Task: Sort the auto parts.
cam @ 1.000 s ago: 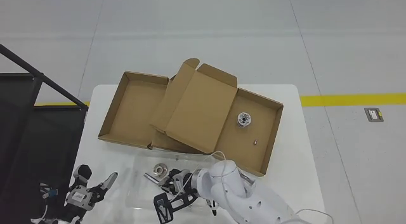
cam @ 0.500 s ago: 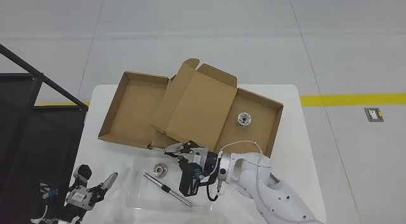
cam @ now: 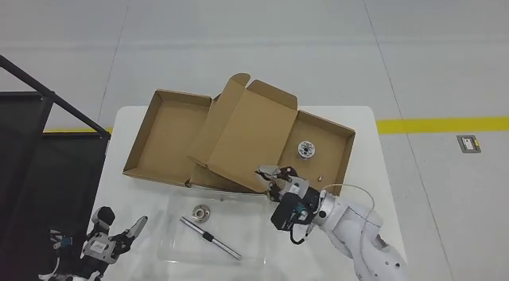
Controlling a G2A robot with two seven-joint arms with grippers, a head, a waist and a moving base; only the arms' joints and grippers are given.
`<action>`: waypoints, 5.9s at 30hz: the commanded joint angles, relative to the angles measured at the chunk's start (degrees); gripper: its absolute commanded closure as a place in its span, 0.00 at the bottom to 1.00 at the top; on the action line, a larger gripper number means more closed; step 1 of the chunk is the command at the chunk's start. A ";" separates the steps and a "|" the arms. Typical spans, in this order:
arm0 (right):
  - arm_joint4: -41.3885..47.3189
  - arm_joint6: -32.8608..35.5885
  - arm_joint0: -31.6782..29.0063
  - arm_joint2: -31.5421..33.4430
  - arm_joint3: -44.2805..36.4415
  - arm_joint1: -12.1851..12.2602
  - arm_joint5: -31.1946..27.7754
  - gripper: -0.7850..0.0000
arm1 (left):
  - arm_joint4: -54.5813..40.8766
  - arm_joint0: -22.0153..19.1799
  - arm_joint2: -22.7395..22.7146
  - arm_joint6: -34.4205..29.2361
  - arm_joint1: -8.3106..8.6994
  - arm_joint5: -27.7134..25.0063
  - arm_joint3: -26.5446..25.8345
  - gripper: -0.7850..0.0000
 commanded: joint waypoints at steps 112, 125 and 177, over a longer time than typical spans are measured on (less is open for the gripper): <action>-6.71 -33.66 -22.60 11.51 -6.17 5.59 9.55 0.00 | 36.42 -24.21 32.61 -49.85 -2.54 8.08 -1.04 0.10; -6.71 -33.66 -22.60 11.51 -6.17 5.59 9.55 0.00 | 34.10 -27.28 32.97 -51.68 -2.93 9.14 3.49 0.31; -6.71 -33.66 -22.60 11.51 -6.17 5.59 9.55 0.00 | 31.03 -16.69 26.17 -46.61 -1.86 2.74 -12.11 1.00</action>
